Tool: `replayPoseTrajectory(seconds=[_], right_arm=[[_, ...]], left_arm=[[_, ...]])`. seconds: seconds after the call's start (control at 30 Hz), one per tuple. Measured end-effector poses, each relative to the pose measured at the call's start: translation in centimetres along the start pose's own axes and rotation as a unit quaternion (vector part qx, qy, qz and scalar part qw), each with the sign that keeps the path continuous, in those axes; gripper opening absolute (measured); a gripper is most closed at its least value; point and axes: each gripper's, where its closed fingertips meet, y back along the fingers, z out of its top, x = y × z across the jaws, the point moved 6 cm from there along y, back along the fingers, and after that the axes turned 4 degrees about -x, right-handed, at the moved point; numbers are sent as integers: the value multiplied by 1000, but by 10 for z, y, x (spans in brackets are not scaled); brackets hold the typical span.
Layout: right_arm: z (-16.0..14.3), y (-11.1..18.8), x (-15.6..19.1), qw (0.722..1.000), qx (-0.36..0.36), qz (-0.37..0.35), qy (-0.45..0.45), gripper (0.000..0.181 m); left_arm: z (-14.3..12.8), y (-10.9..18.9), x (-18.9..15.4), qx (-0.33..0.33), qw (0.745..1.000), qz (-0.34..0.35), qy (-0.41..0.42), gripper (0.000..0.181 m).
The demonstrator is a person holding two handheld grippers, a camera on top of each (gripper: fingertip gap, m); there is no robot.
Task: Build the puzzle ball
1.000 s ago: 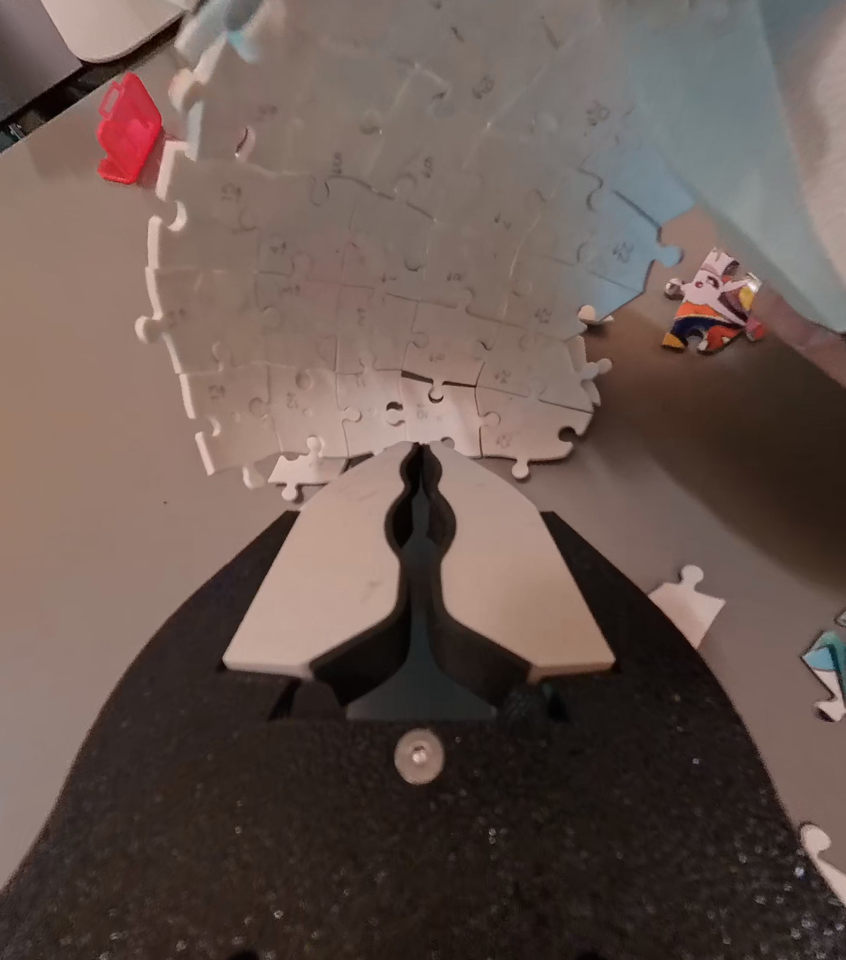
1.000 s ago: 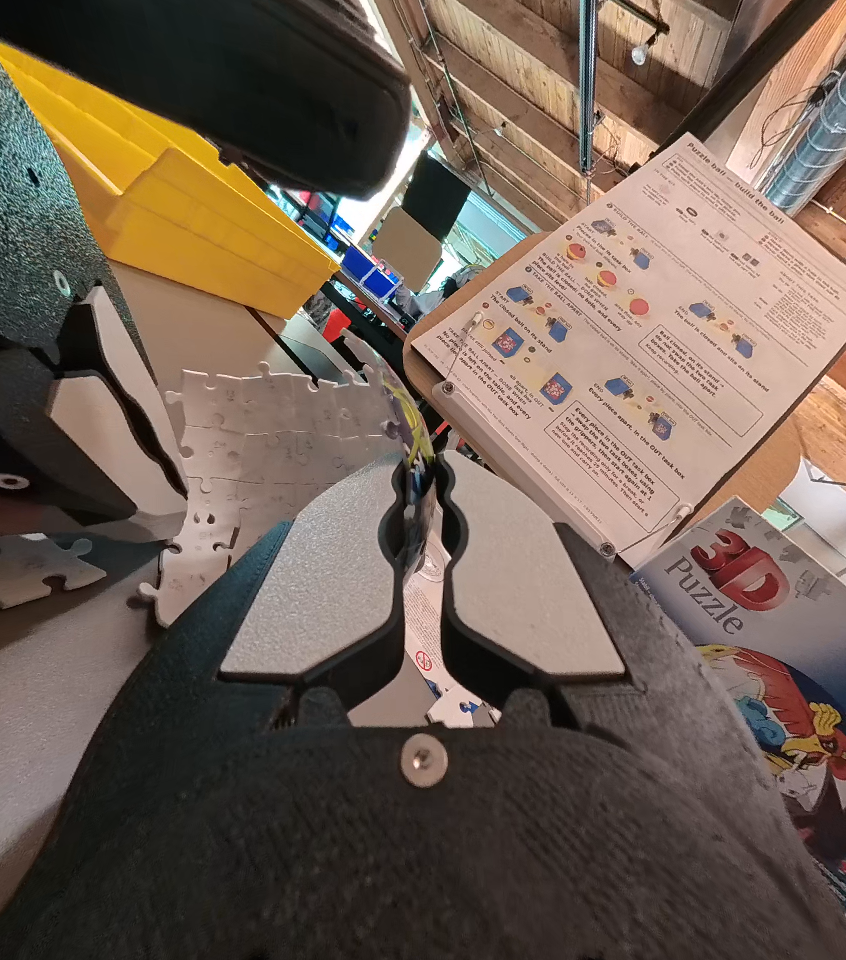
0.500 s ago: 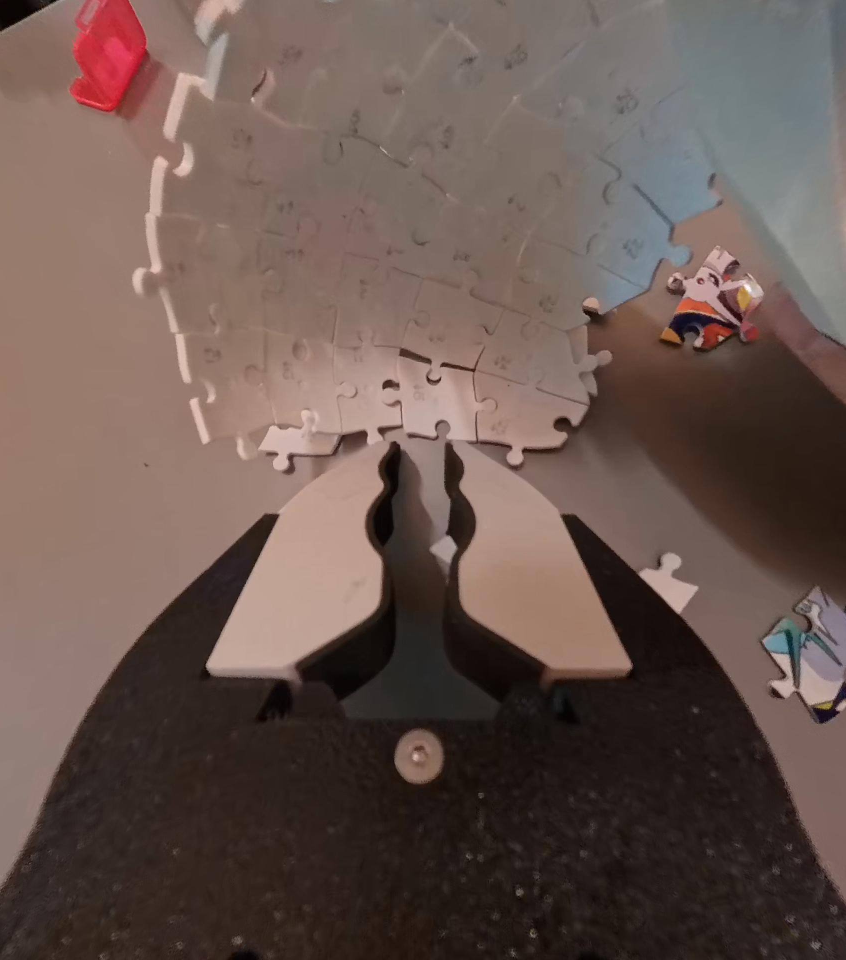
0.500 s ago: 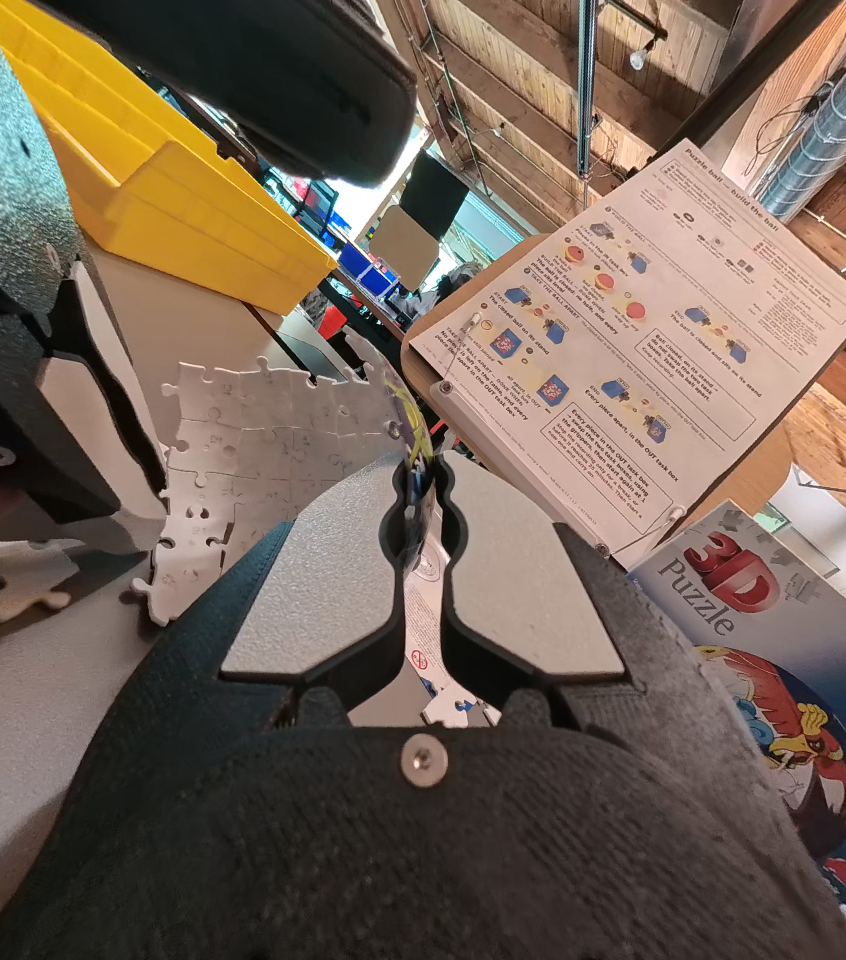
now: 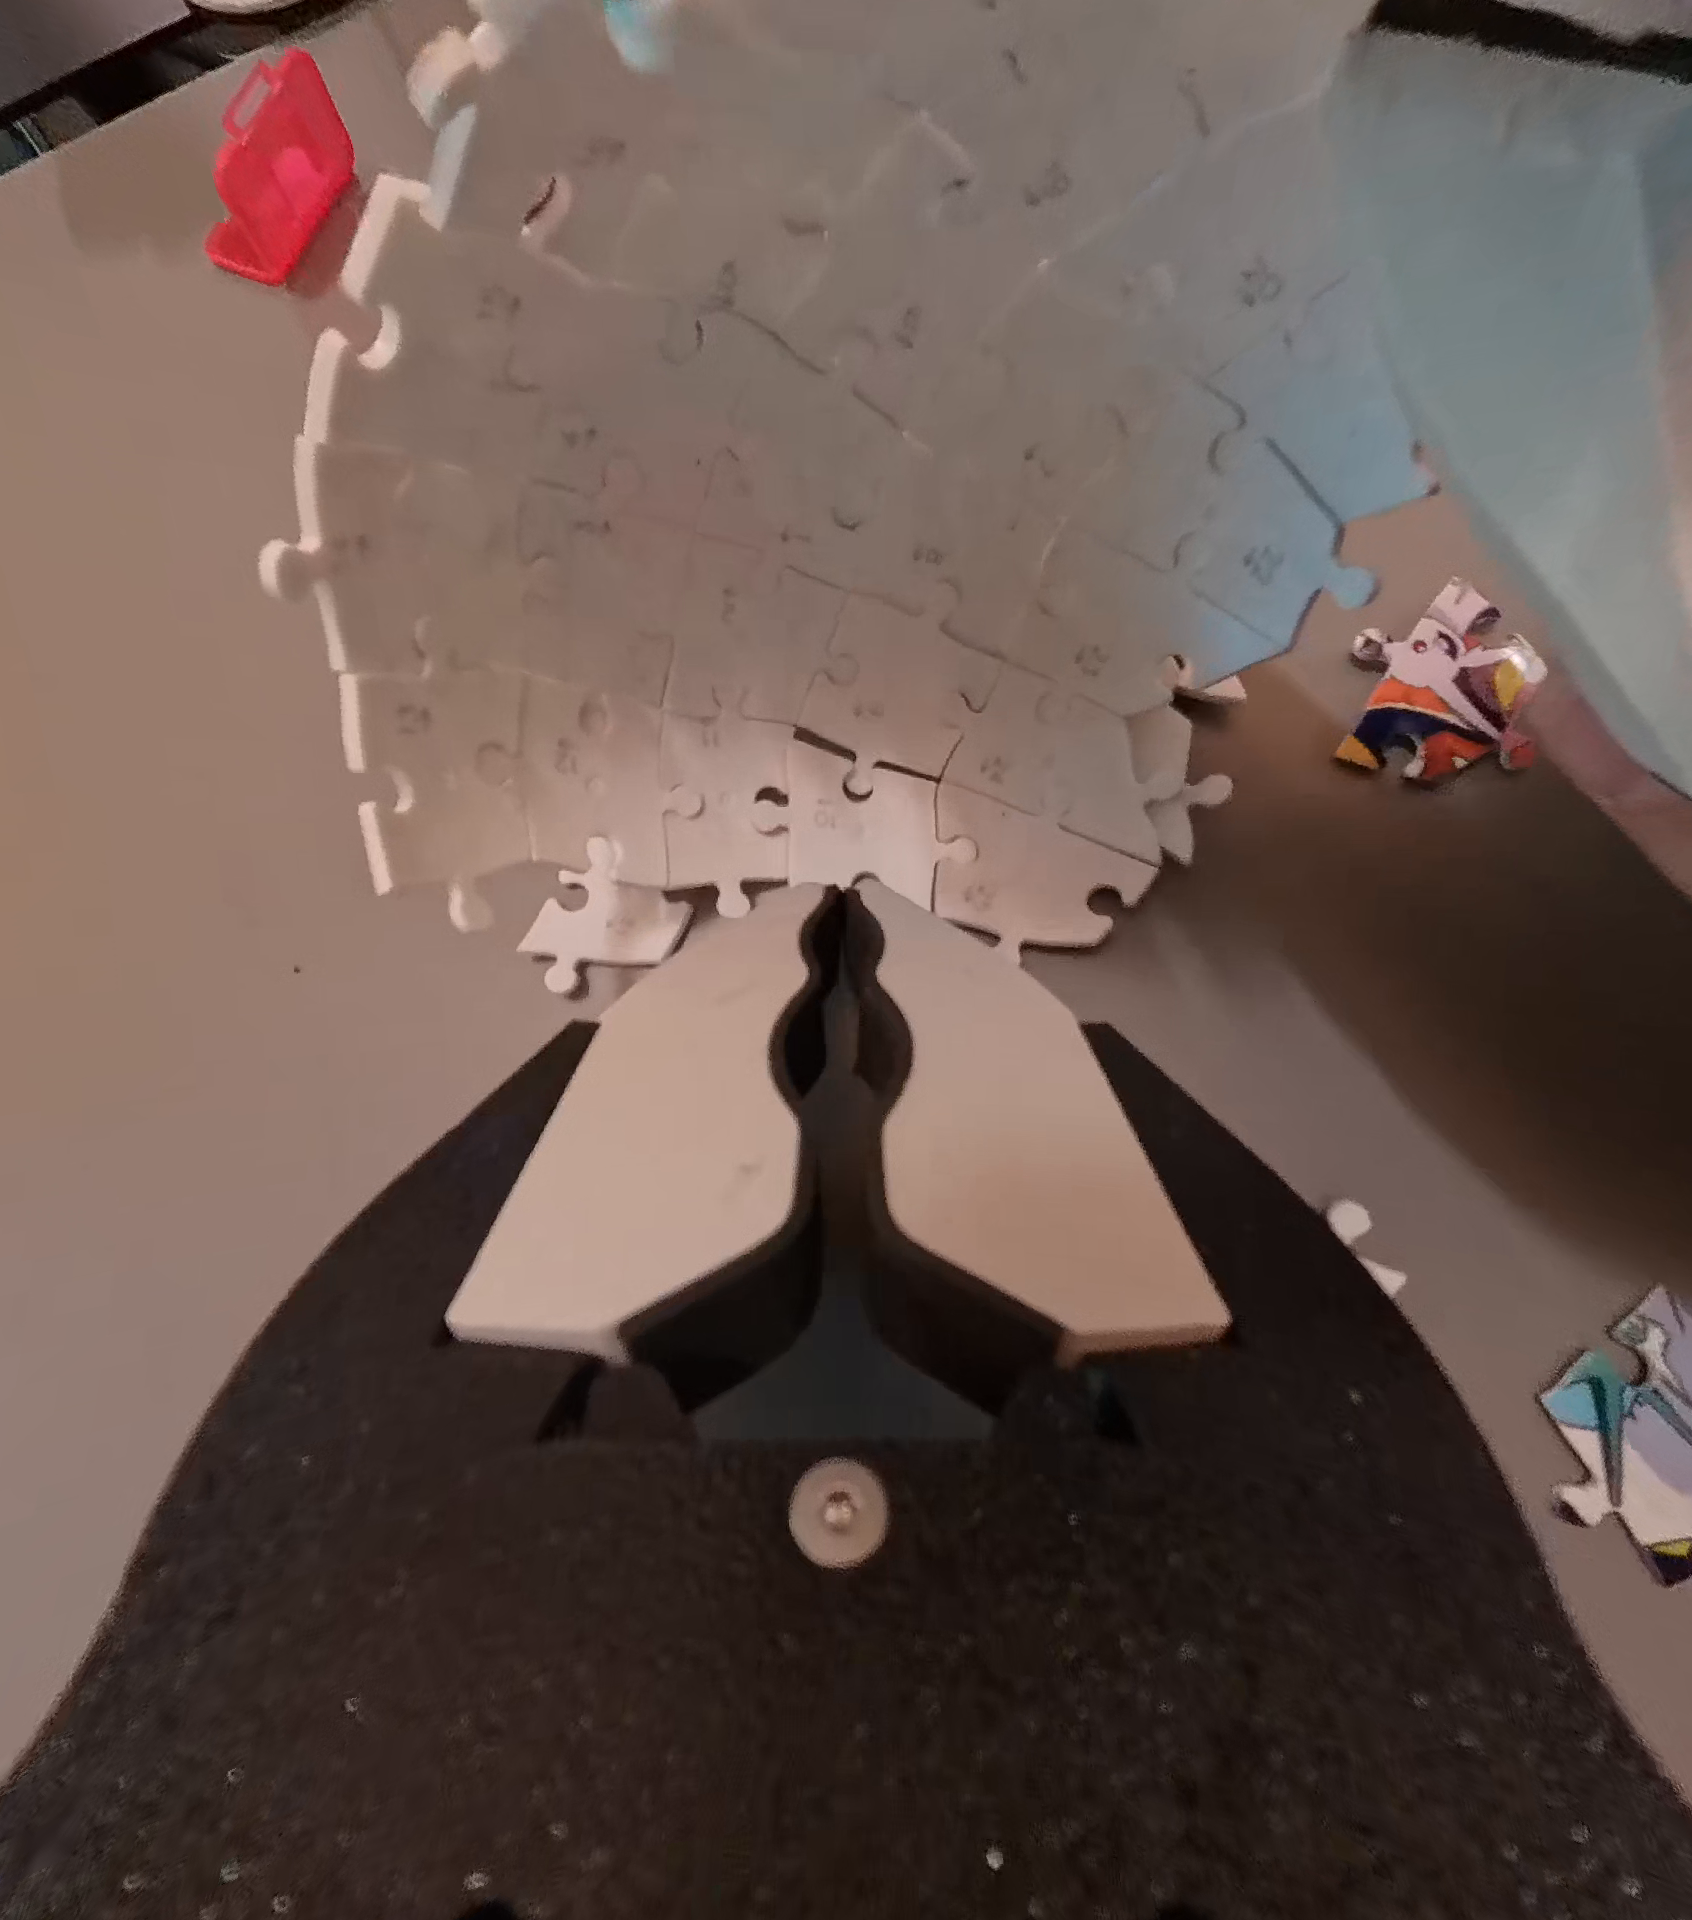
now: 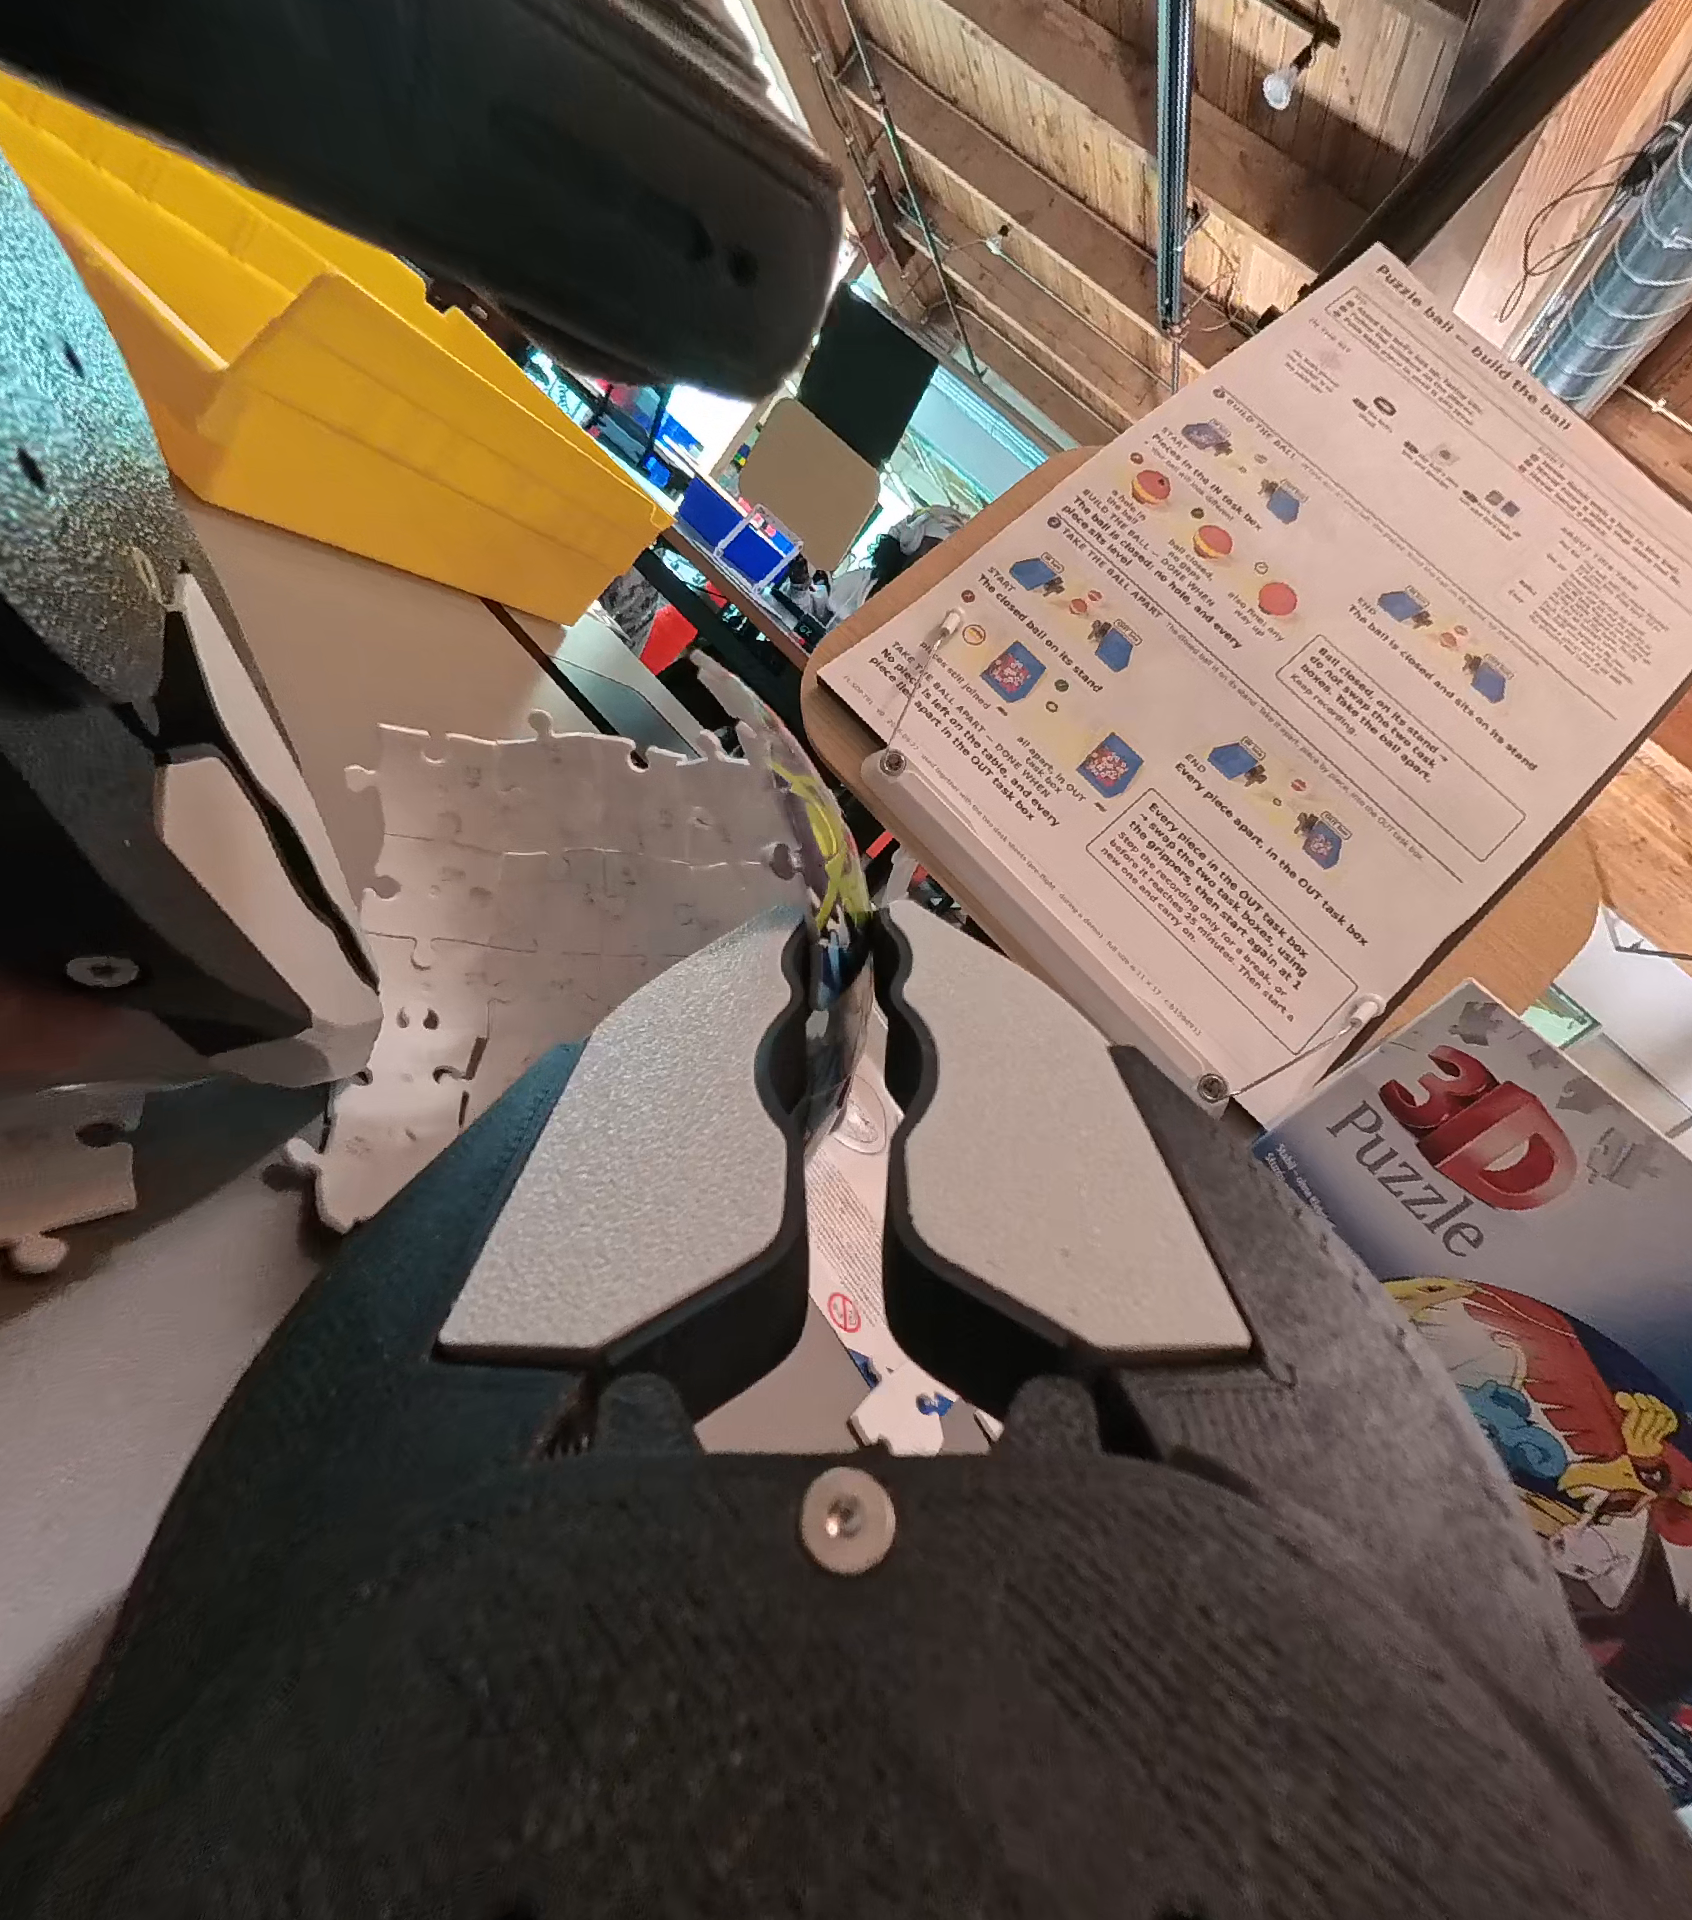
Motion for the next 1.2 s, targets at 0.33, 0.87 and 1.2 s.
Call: replayPoseTrajectory(seconds=[0.33, 0.87, 1.2], right_arm=[[-1, 0, 0, 1000, 6, -4, 8, 9], [-2, -1, 1, 1000, 7, -1, 1, 10], [-4, -2, 0, 1000, 13, -3, -2, 11]], left_arm=[[7, -2, -3, 0, 997, 10, -70, 1], [15, -14, 4, 8, 993, -2, -122, 0], [18, -15, 4, 20, 983, -29, -179, 0]])
